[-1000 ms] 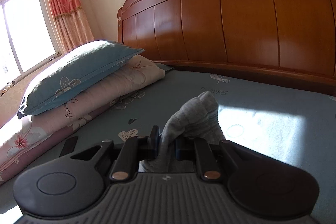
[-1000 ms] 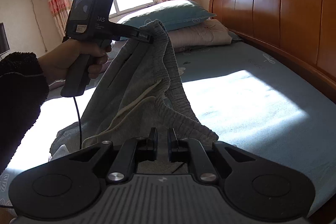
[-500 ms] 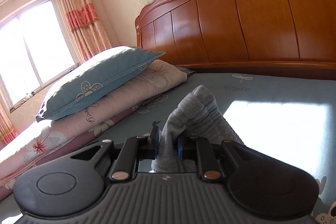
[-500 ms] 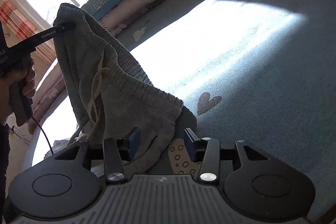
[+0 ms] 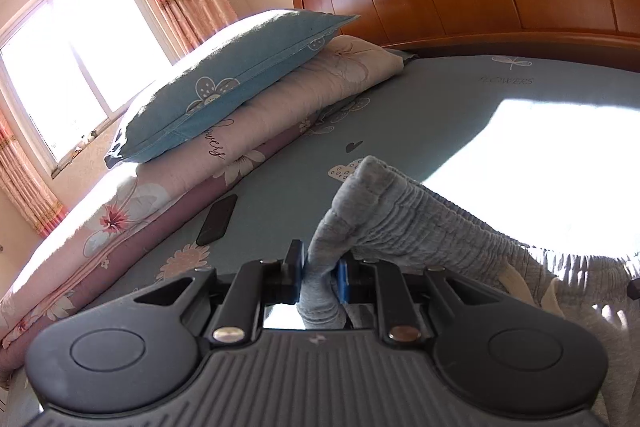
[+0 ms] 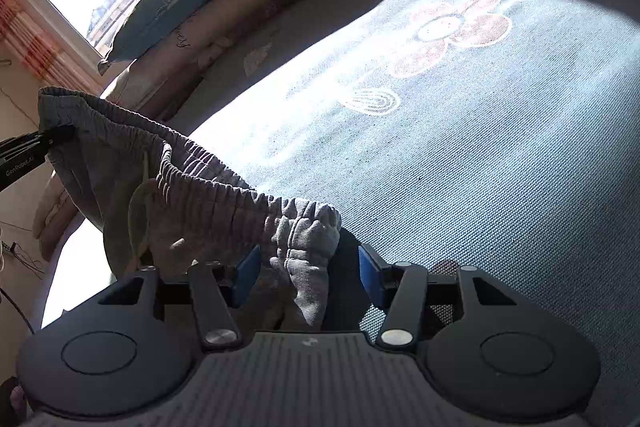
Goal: Fold clothes
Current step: 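Lower the hanging sweatpants flat onto the bed with both grippers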
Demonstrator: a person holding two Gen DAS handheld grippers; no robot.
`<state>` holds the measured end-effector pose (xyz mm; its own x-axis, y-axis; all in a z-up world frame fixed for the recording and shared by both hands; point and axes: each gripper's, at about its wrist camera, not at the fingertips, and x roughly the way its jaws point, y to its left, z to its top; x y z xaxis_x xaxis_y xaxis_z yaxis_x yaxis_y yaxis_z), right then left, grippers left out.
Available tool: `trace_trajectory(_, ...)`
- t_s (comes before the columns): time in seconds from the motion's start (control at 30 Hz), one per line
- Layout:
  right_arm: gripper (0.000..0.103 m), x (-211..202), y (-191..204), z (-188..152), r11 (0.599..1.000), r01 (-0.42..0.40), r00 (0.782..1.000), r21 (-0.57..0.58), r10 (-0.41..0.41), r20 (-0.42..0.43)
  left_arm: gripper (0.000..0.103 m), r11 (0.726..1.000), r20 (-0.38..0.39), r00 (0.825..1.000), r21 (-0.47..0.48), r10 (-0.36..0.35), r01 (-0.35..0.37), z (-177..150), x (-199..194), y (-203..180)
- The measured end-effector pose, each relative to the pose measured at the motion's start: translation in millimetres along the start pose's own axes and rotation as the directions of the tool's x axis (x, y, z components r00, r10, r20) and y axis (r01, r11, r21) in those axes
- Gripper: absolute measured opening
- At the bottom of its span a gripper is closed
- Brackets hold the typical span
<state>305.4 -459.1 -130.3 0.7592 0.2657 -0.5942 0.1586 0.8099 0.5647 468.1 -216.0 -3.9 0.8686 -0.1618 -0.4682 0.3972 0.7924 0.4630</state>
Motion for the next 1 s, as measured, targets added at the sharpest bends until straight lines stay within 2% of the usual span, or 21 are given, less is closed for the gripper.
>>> trace_trajectory(0.07,0.06,8.4,2.4,1.4,1.0,-0.027,1.0,-0.007,0.027,0.006,0.018,1.0,-0.015,1.0,-0.013,0.001,-0.001,-4.7,2.0,3.3)
trace_trajectory(0.1,0.056,10.6,4.1,2.0,1.0,-0.024,1.0,-0.006,0.024,0.002,0.018,1.0,-0.023,1.0,-0.018,0.002,-0.002,-6.8,3.1,4.9)
trace_trajectory(0.13,0.035,12.8,5.8,2.7,1.0,-0.022,1.0,-0.005,0.022,-0.002,0.018,1.0,-0.03,1.0,-0.02,0.004,-0.005,-7.8,4.0,6.1)
trace_trajectory(0.17,0.024,14.5,7.4,3.3,1.0,-0.02,1.0,-0.003,0.02,-0.006,0.018,1.0,-0.033,0.999,-0.02,0.004,-0.005,-8.3,4.2,6.8)
trace_trajectory(0.3,0.017,-27.5,13.5,-5.2,0.997,-0.081,0.994,0.019,0.08,0.078,0.018,1.0,-0.041,0.999,-0.028,0.008,-0.009,-2.8,8.0,7.3)
trace_trajectory(0.37,0.017,-64.3,23.2,-11.1,0.994,-0.109,0.984,0.01,0.106,0.142,0.018,0.999,-0.023,1.0,-0.048,-0.007,0.006,7.8,9.7,2.7)
trace_trajectory(0.47,0.017,-115.4,40.2,-21.2,0.995,-0.098,0.969,-0.025,0.101,0.225,0.018,0.997,0.027,0.998,-0.045,-0.054,0.055,31.4,10.4,-18.0)
trace_trajectory(0.57,0.017,-165.5,53.7,-36.9,0.998,-0.054,0.951,-0.044,0.065,0.301,0.019,0.993,0.086,0.99,0.004,-0.115,0.115,54.4,9.5,-56.9)
trace_trajectory(0.67,0.017,-190.8,64.6,-59.0,0.995,0.063,0.936,-0.072,-0.034,0.351,0.02,0.983,0.108,0.978,0.062,-0.176,0.17,64.6,11.5,-99.9)
trace_trajectory(0.77,0.021,-188.4,71.6,-79.2,0.97,0.207,0.931,-0.125,-0.156,0.329,0.02,0.97,0.054,0.974,0.119,-0.22,0.212,61.9,25.9,-139.2)
trace_trajectory(0.83,0.031,-175.0,67.2,-85.1,0.96,0.247,0.943,-0.135,-0.206,0.261,0.02,0.963,-0.006,0.978,0.172,-0.211,0.208,53.5,41.7,-161.3)
trace_trajectory(0.9,0.034,-160.8,55.2,-90.0,0.959,0.262,0.953,-0.112,-0.239,0.184,0.02,0.962,-0.034,0.983,0.2,-0.183,0.186,44.6,52.7,-175.0)
trace_trajectory(1.0,0.037,-158.7,39.0,-90.0,0.958,0.28,0.946,-0.068,-0.263,0.192,0.02,0.964,-0.035,0.984,0.197,-0.173,0.176,40.7,60.4,-181.6)
